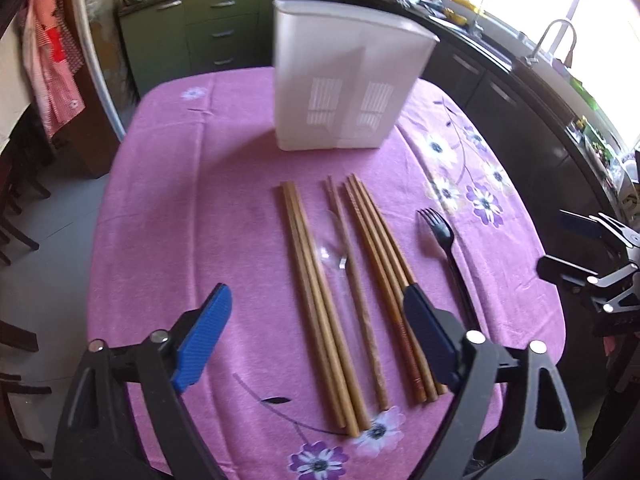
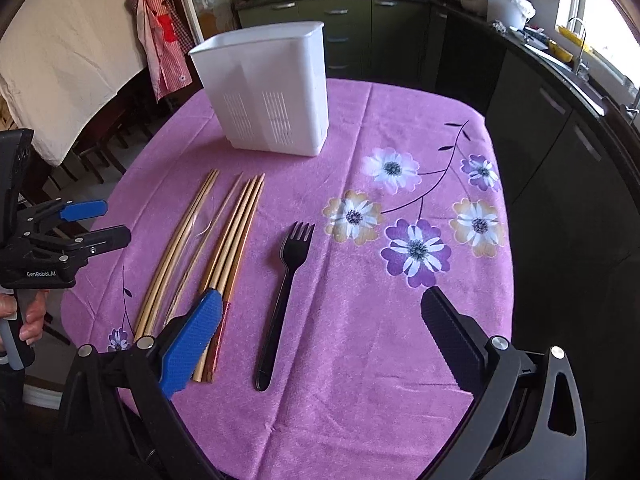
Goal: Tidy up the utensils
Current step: 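Grasp the clear spoon with the left tool while the right grasps the black fork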
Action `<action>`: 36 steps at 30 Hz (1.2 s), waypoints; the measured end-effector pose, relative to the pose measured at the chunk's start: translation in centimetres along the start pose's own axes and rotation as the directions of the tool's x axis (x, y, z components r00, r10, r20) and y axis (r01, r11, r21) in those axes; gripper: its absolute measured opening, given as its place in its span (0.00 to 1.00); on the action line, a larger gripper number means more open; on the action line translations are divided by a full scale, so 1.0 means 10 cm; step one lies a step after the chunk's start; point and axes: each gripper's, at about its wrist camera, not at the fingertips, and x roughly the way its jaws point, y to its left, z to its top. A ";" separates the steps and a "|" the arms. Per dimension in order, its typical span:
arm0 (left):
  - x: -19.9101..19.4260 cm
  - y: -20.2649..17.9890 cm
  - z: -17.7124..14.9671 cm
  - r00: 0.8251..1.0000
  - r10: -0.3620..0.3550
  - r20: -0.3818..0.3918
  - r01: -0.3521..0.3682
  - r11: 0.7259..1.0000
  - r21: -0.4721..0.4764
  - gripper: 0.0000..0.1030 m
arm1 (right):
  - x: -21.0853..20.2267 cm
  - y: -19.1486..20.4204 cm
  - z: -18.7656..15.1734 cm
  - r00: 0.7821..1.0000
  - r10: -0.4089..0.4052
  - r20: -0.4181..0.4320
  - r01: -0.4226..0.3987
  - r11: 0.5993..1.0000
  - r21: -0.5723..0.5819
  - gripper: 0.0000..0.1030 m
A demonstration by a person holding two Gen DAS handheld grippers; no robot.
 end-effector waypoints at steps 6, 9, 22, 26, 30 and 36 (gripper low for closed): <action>0.33 -0.19 0.10 0.994 -0.010 -0.110 0.012 1.000 0.010 0.41 | 0.22 -0.08 0.08 0.999 -0.022 -0.047 0.023 1.000 0.022 0.63; 0.48 -0.20 0.12 0.987 -0.004 -0.161 0.003 1.000 -0.005 0.30 | 0.26 -0.11 0.07 0.998 -0.035 -0.057 0.036 0.999 0.017 0.50; 0.70 -0.19 0.15 0.972 0.051 -0.229 -0.055 0.998 -0.014 0.16 | 0.35 -0.19 0.03 0.997 -0.008 -0.070 0.010 1.000 0.022 0.37; 0.77 -0.19 0.13 0.968 0.054 -0.243 -0.060 0.998 -0.017 0.10 | 0.35 -0.19 0.03 0.998 0.006 -0.069 -0.004 1.000 0.023 0.37; 0.82 -0.23 0.15 0.968 0.070 -0.243 -0.074 0.997 -0.009 0.09 | 0.35 -0.17 0.01 0.997 0.008 -0.072 -0.007 1.000 0.018 0.37; 0.93 -0.28 0.21 0.961 0.081 -0.263 -0.089 0.996 -0.017 0.11 | 0.35 -0.17 0.01 0.997 0.003 -0.079 -0.001 1.000 0.015 0.38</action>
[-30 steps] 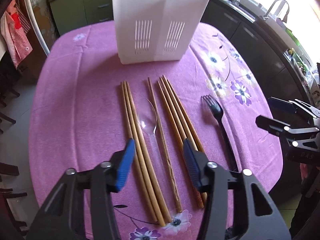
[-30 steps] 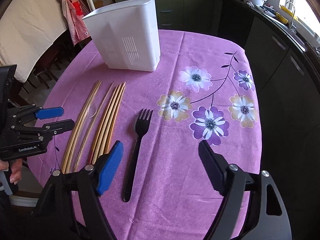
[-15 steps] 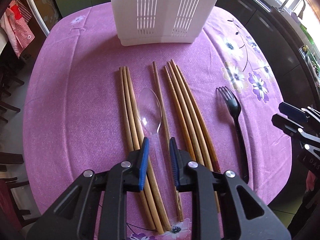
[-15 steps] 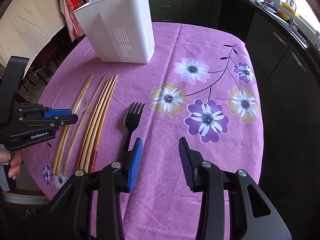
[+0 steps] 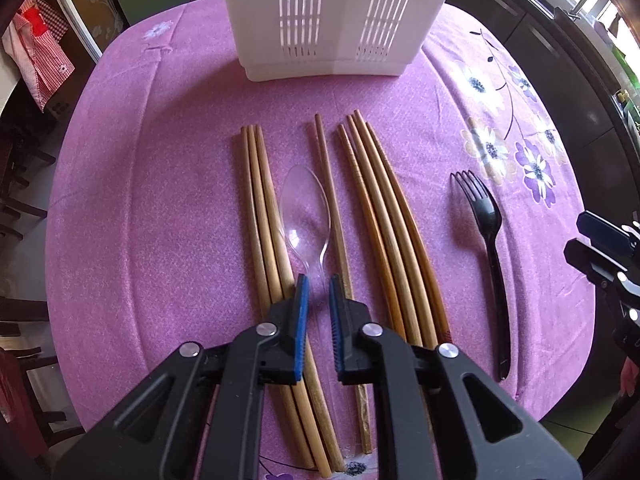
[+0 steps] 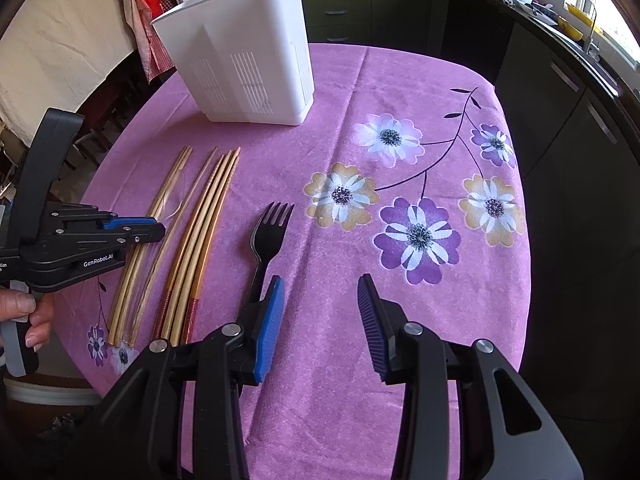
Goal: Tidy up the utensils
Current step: 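Grasp the clear spoon with the left tool while the right grasps the black fork, then carry the spoon and fork over the white holder and drop them in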
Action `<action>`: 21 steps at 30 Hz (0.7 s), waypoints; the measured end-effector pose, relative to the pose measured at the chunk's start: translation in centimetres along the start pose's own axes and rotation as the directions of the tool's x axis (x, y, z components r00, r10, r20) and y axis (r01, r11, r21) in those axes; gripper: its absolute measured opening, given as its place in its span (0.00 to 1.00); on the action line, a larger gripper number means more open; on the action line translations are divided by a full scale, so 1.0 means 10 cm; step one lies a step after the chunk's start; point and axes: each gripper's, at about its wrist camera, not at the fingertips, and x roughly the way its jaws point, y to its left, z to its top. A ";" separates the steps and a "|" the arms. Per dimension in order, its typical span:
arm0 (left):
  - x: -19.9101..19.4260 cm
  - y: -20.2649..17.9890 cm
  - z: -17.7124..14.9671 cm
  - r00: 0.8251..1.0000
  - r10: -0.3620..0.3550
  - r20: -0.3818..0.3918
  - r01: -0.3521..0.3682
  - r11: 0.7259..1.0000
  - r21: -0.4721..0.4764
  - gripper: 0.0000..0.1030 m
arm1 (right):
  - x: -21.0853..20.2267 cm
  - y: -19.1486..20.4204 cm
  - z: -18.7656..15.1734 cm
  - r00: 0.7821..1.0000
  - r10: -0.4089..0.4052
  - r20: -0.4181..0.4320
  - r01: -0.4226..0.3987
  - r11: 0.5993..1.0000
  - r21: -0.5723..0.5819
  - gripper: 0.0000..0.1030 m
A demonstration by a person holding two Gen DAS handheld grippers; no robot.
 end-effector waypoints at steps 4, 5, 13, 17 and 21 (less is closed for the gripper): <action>0.02 -0.03 0.01 1.000 0.009 0.010 -0.009 1.000 0.008 0.11 | 0.02 0.02 0.00 1.000 -0.005 -0.011 0.005 1.000 -0.007 0.42; 0.03 -0.04 0.01 1.000 0.007 0.011 -0.007 1.000 0.009 0.11 | 0.03 0.03 0.00 1.000 -0.008 -0.014 0.008 1.000 -0.012 0.42; -0.11 -0.02 0.01 0.995 -0.055 0.084 0.054 0.998 0.007 0.08 | 0.10 0.15 0.04 0.998 -0.034 -0.055 0.031 0.998 -0.047 0.40; -0.39 -0.04 -0.02 0.979 -0.081 0.188 0.078 0.997 0.022 0.08 | 0.24 0.23 0.05 0.994 -0.019 -0.104 0.014 0.999 -0.052 0.26; -0.67 -0.04 -0.06 0.952 -0.078 0.295 0.069 0.997 0.039 0.08 | 0.37 0.32 0.11 0.990 0.002 -0.138 -0.008 0.999 -0.043 0.26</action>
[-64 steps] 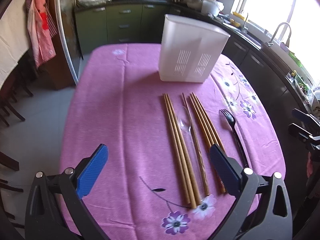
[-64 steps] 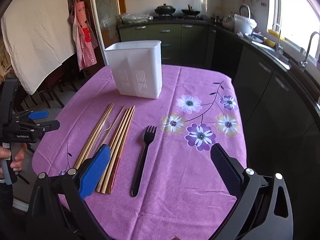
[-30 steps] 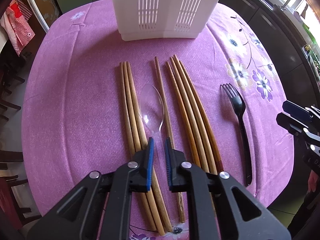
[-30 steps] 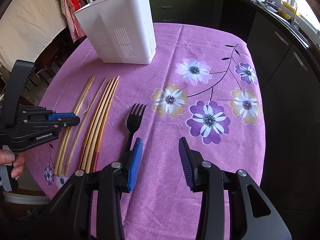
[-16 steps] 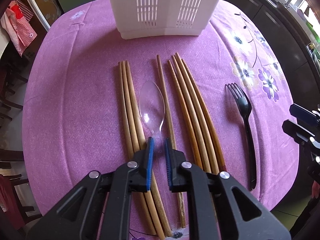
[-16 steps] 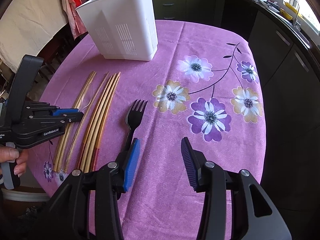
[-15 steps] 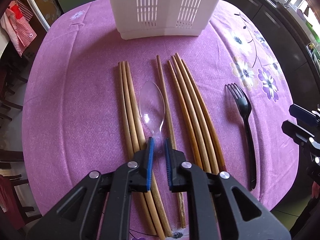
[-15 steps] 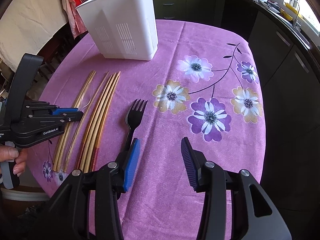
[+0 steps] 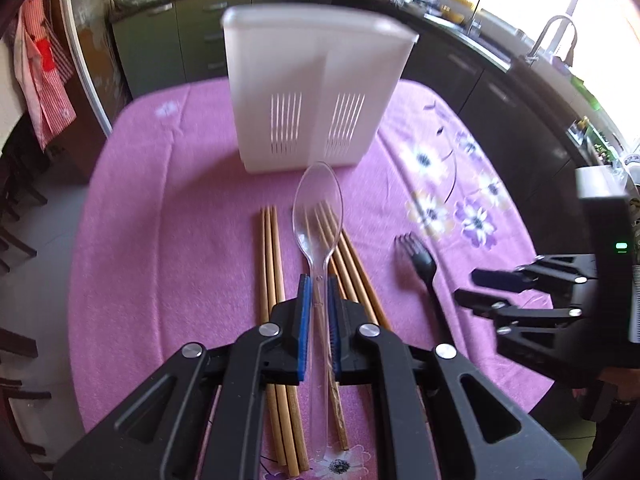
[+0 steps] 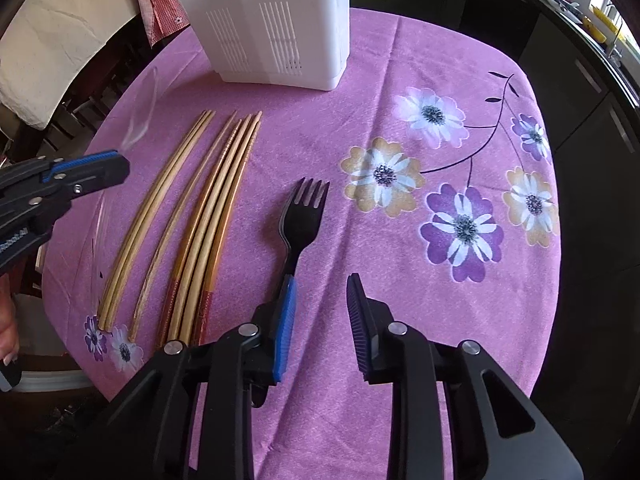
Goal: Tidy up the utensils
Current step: 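Carry the spoon and fork over the white holder and drop them in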
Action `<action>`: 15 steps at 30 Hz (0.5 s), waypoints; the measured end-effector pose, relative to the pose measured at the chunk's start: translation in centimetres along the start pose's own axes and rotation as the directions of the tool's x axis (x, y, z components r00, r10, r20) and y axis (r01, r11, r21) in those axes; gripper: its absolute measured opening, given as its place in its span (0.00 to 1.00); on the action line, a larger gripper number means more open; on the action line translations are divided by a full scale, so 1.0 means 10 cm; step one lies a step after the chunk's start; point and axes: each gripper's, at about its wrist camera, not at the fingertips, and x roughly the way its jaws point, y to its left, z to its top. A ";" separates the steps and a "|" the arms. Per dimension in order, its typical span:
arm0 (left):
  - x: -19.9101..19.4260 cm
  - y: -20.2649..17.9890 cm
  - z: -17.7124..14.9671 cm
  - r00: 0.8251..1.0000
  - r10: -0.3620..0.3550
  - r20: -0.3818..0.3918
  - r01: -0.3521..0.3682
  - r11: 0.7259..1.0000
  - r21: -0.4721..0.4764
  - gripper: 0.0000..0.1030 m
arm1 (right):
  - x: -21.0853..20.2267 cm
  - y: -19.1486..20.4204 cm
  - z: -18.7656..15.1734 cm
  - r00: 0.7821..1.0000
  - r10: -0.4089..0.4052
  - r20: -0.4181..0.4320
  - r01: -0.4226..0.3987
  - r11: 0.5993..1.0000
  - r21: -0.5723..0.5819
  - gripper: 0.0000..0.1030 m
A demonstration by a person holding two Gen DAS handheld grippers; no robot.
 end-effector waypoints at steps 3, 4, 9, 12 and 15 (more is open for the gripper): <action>-0.18 0.02 -0.02 0.999 -0.005 0.054 0.005 1.000 0.005 0.08 | 0.07 0.07 0.07 1.000 -0.007 -0.024 0.007 1.000 -0.003 0.26; -0.22 0.03 -0.01 0.998 -0.008 0.068 0.008 1.000 0.006 0.08 | 0.10 0.08 0.09 0.999 -0.003 -0.033 0.003 1.000 0.000 0.26; -0.40 0.15 -0.09 0.994 -0.023 0.111 0.022 1.000 0.011 0.08 | 0.27 0.17 0.17 0.996 0.003 -0.091 -0.002 1.000 0.018 0.26; -0.46 0.19 -0.12 0.990 -0.026 0.137 0.024 1.000 0.014 0.08 | 0.33 0.22 0.20 0.995 -0.017 -0.094 0.018 1.000 0.017 0.21; -0.56 0.25 -0.09 0.986 -0.040 0.165 0.040 0.999 0.007 0.08 | 0.35 0.27 0.22 0.996 -0.026 -0.080 0.028 1.000 0.014 0.10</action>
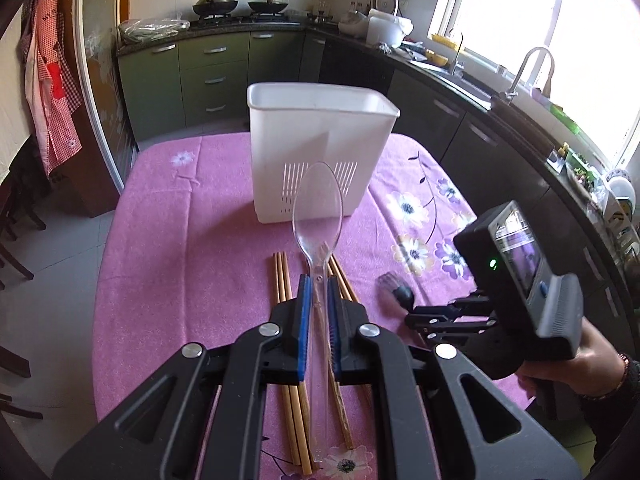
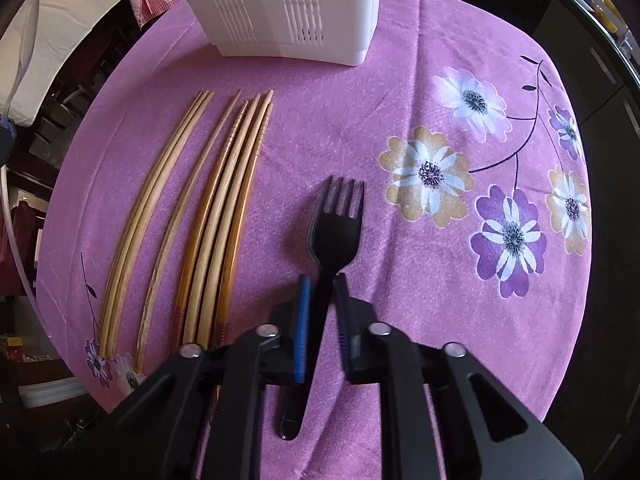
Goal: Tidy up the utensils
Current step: 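Carry the spoon and fork over the white holder and drop them in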
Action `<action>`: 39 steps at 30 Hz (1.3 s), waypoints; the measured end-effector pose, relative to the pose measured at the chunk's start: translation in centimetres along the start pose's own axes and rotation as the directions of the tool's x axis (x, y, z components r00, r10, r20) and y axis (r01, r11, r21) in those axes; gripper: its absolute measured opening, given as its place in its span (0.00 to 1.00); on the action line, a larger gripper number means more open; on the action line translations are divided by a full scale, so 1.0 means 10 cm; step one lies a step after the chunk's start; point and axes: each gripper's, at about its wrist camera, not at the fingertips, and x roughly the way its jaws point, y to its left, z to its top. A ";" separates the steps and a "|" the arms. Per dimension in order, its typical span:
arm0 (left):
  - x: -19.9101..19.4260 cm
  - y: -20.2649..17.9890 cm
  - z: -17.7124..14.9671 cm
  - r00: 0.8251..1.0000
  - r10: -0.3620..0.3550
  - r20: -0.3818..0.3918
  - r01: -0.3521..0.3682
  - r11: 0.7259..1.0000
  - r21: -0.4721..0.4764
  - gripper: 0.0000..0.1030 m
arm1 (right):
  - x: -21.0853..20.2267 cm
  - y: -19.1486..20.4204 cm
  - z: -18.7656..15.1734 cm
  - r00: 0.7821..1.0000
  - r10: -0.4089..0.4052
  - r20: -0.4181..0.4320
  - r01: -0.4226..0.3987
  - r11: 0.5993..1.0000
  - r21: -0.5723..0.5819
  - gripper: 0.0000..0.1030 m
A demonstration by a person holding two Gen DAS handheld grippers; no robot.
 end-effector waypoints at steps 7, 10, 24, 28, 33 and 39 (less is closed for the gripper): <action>-0.39 0.04 0.47 0.979 -0.045 0.197 0.045 0.999 0.001 0.08 | -0.19 -0.03 -0.12 0.993 0.068 0.093 -0.069 0.998 0.008 0.09; -0.52 0.00 0.80 0.946 -0.062 0.318 0.056 0.998 0.029 0.08 | -0.32 -0.08 -0.20 0.982 0.117 0.151 -0.121 0.993 0.013 0.09; 0.10 -0.07 1.75 0.801 -0.004 0.599 -0.032 0.998 0.049 0.08 | -0.57 -0.41 -0.49 0.930 0.247 0.273 -0.266 0.963 0.037 0.10; 0.39 0.04 1.76 0.822 0.031 0.569 -0.063 0.997 0.037 0.08 | -0.69 -0.45 -0.47 0.916 0.253 0.313 -0.274 0.961 0.026 0.10; 0.56 0.12 1.63 0.858 0.028 0.512 -0.061 0.997 0.047 0.08 | -1.00 -0.40 -0.31 0.884 0.255 0.392 -0.273 0.962 -0.010 0.10; 0.67 0.15 1.41 0.894 0.003 0.447 -0.037 0.997 0.067 0.08 | -1.46 -0.37 0.05 0.830 0.231 0.507 -0.252 0.967 -0.028 0.09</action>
